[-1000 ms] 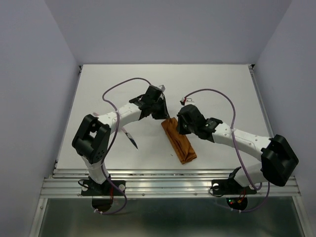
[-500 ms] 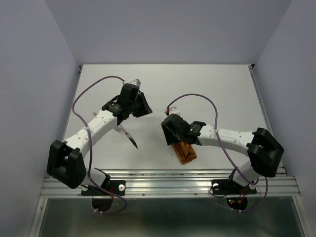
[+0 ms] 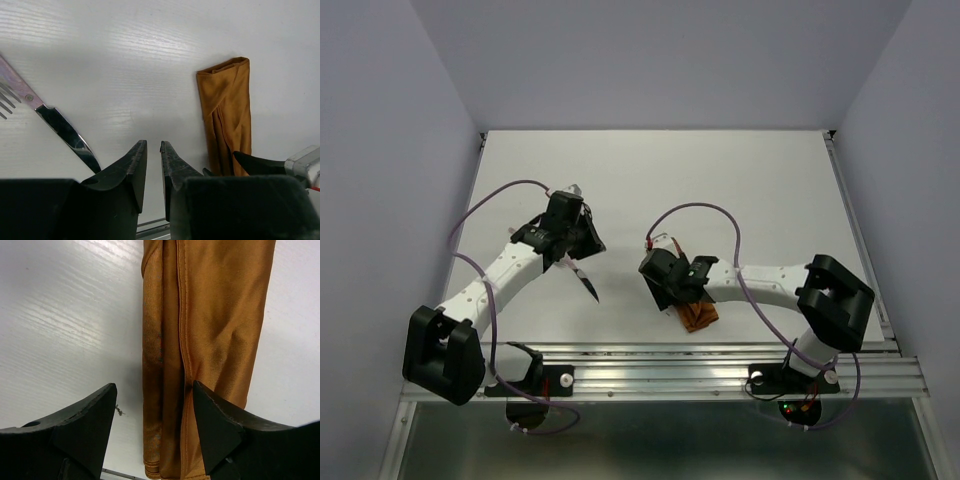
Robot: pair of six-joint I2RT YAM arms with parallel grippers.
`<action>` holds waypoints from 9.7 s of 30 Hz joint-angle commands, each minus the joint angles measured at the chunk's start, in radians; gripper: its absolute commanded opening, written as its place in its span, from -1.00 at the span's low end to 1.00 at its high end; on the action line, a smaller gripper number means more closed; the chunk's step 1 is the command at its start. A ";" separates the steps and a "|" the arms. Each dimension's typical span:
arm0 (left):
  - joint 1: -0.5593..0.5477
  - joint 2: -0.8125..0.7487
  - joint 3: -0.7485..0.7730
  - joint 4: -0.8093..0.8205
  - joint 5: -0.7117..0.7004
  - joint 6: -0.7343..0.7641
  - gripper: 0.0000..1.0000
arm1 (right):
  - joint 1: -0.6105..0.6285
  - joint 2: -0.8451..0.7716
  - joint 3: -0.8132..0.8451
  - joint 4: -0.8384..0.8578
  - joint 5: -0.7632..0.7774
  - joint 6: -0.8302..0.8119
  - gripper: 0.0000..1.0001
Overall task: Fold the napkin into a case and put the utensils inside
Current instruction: Pick up the smaller rectangle-folded napkin from the center of the board, then turn over the smaller rectangle-folded napkin at the center of the board, then move the smaller rectangle-folded napkin to the center of the board, then move the knife to the center of the board.
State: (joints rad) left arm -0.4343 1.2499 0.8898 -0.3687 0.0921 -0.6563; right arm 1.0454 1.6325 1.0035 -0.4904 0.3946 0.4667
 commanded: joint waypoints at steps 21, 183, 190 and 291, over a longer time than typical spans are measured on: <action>0.012 -0.020 -0.029 0.028 0.008 0.009 -0.45 | 0.042 0.078 -0.005 0.028 0.083 0.053 -0.99; -0.011 0.714 0.485 0.105 0.113 0.149 -1.00 | -0.268 -0.318 -0.266 0.197 -0.292 0.147 -0.65; -0.012 0.697 0.538 0.067 0.120 0.164 -1.00 | -0.268 -0.153 -0.227 0.285 -0.258 0.150 -0.65; -0.199 0.162 -0.057 -0.093 -0.319 -0.592 0.41 | -0.220 -0.364 -0.053 -0.053 -0.174 0.064 0.70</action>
State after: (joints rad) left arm -0.6289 1.5494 0.8532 -0.3565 -0.1978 -1.1995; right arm 0.7826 1.2152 0.8791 -0.5674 0.1871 0.5552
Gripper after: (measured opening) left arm 0.666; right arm 0.866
